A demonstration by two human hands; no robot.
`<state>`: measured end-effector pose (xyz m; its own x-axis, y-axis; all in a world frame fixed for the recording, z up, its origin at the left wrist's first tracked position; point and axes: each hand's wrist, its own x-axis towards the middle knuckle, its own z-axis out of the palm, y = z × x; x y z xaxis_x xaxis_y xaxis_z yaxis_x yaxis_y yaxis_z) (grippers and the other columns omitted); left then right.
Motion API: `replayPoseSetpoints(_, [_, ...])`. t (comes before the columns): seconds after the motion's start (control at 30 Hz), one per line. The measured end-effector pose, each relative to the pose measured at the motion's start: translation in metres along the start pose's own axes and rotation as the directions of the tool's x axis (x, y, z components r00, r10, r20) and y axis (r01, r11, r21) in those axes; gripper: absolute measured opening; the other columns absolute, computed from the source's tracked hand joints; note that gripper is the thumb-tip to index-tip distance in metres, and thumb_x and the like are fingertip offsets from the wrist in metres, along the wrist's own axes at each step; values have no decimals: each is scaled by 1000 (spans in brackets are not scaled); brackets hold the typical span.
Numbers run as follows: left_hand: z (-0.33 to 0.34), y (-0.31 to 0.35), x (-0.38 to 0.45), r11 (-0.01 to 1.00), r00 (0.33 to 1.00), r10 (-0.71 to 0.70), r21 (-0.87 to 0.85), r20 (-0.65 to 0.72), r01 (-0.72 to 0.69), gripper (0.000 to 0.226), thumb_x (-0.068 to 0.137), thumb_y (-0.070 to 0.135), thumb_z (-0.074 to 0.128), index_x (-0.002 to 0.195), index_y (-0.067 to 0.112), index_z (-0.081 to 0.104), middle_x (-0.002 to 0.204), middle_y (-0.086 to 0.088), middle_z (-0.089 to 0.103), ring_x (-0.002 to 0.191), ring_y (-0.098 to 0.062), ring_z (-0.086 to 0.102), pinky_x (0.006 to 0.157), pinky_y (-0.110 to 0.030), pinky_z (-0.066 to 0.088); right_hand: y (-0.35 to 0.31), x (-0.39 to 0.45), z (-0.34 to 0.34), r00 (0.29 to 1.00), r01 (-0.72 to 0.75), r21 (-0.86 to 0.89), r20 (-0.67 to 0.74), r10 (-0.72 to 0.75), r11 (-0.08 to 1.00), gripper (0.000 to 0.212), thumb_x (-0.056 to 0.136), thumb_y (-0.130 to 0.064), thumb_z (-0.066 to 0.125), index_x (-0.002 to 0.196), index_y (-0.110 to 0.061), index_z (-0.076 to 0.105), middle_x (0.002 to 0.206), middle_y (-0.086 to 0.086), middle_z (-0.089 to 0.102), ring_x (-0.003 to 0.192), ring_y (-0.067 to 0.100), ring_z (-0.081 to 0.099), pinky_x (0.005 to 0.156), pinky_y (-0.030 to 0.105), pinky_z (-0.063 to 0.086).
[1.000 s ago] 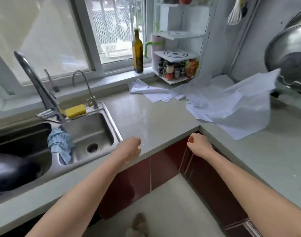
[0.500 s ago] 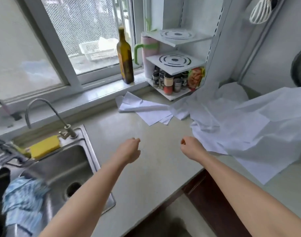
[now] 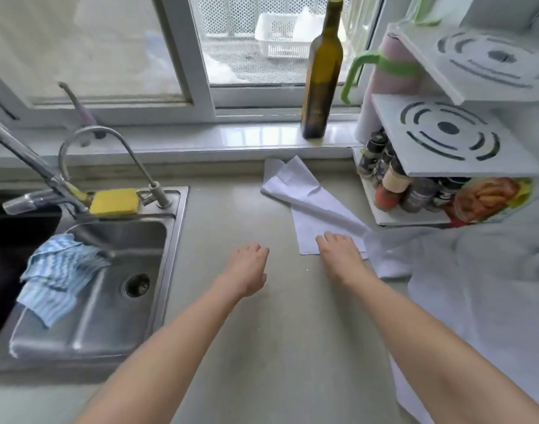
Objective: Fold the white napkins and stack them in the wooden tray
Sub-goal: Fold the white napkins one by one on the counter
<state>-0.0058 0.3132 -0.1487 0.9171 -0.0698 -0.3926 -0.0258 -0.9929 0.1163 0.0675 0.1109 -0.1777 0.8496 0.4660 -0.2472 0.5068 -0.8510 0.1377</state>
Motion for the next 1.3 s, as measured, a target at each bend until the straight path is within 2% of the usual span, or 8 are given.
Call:
replayPoseSetpoints(0.33, [4, -8, -1, 994, 998, -28, -108, -56, 22, 57, 93, 27, 56, 143, 11, 33, 146, -8, 34, 135, -24, 32, 110, -32, 26, -6, 27, 4, 1000, 11, 231, -2, -10, 973, 19, 85, 1, 43, 93, -14, 53, 104, 12, 60, 97, 29, 58, 67, 33, 32])
replayPoseSetpoints(0.47, [-5, -17, -10, 945, 971, -4, -318, -237, -74, 65, 94, 33, 57, 149, 15, 27, 154, -3, 27, 145, -21, 18, 117, -33, 17, -33, 12, -19, 993, 82, 722, 3, -121, 687, 17, 87, -5, 54, 72, -12, 52, 73, 5, 59, 75, 23, 54, 63, 30, 34])
replayPoseSetpoints(0.7, [-24, -48, -46, 794, 851, 141, -456, -505, -402, 29, 88, 30, 67, 113, 15, 66, 112, 7, 66, 113, -14, 56, 109, -29, 25, -77, -35, -79, 991, 116, 913, -80, -106, 392, 15, 87, -2, 55, 82, 1, 68, 66, 12, 51, 67, 11, 43, 62, 30, 33])
replayPoseSetpoints(0.83, [-40, -53, -67, 680, 808, 210, -512, -550, -525, 36, 90, 35, 64, 122, 18, 62, 121, 15, 53, 117, 12, 35, 95, 3, 20, -97, -65, -108, 988, 151, 930, -155, -16, 336, 15, 90, -3, 55, 90, 1, 70, 83, 22, 66, 76, 12, 52, 71, 37, 45])
replayPoseSetpoints(0.93, [-53, -48, -77, 608, 830, 253, -586, -497, -536, 37, 95, 37, 55, 128, 19, 58, 126, 16, 52, 127, 5, 35, 103, -15, 26, -103, -89, -123, 983, 157, 928, -180, 36, 338, 14, 88, 0, 55, 90, 5, 68, 92, 31, 64, 78, 13, 52, 73, 41, 47])
replayPoseSetpoints(1.0, [-61, -42, -82, 582, 814, 285, -583, -506, -567, 26, 96, 33, 53, 110, 15, 67, 106, 12, 64, 106, -1, 53, 105, -26, 30, -104, -105, -133, 975, 161, 931, -202, 94, 329, 12, 87, 1, 57, 88, 4, 68, 89, 27, 67, 78, 12, 55, 72, 35, 47])
replayPoseSetpoints(1.1, [-72, -31, -92, 507, 797, 337, -617, -500, -602, 29, 96, 25, 56, 70, 12, 60, 64, 11, 49, 63, -5, 43, 74, -24, 36, -100, -126, -143, 958, 152, 934, -220, 186, 323, 13, 88, 0, 59, 75, 2, 62, 68, 11, 59, 67, 7, 50, 63, 26, 41])
replayPoseSetpoints(1.3, [-103, -18, -106, 216, 811, 3, -792, -585, -572, 31, 98, 26, 54, 72, 8, 54, 64, 1, 40, 58, -9, 34, 53, -23, 28, -93, -145, -140, 966, 76, 984, -113, 234, 160, 31, 80, -22, 77, 106, -11, 64, 97, 2, 70, 86, 13, 67, 74, 25, 53])
